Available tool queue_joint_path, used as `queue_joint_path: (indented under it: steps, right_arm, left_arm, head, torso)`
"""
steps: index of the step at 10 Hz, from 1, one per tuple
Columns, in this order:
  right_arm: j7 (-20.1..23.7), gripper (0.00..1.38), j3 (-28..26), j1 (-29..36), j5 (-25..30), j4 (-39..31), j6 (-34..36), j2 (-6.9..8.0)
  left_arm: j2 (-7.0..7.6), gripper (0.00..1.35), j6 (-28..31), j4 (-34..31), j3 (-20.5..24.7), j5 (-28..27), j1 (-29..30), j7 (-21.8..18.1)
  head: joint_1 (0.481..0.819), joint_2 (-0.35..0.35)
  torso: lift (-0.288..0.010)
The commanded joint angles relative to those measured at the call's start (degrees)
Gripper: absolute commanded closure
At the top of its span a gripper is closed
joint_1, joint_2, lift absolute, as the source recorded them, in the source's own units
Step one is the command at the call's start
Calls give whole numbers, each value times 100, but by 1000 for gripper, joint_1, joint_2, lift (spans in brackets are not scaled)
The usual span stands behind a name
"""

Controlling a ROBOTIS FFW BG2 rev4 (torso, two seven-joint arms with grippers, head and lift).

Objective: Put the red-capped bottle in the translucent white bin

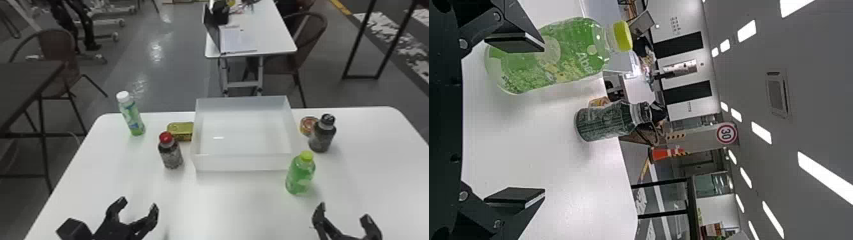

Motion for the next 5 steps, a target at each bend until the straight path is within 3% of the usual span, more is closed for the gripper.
queue_joint_path:
  steps: [1, 5]
  right_arm:
    - [-2, 254, 0, -1, 0, 1, 0, 0]
    - [-2, 252, 9, -9, 0, 10, 0, 0]
  left_arm:
    - [-15, 240, 24, 0, 0, 0, -16, 0]
    - [-15, 237, 95, 9, -9, -9, -86, 0]
  head:
    - [695, 124]
    - [695, 121]
  torso:
    - [-77]
    - [-77]
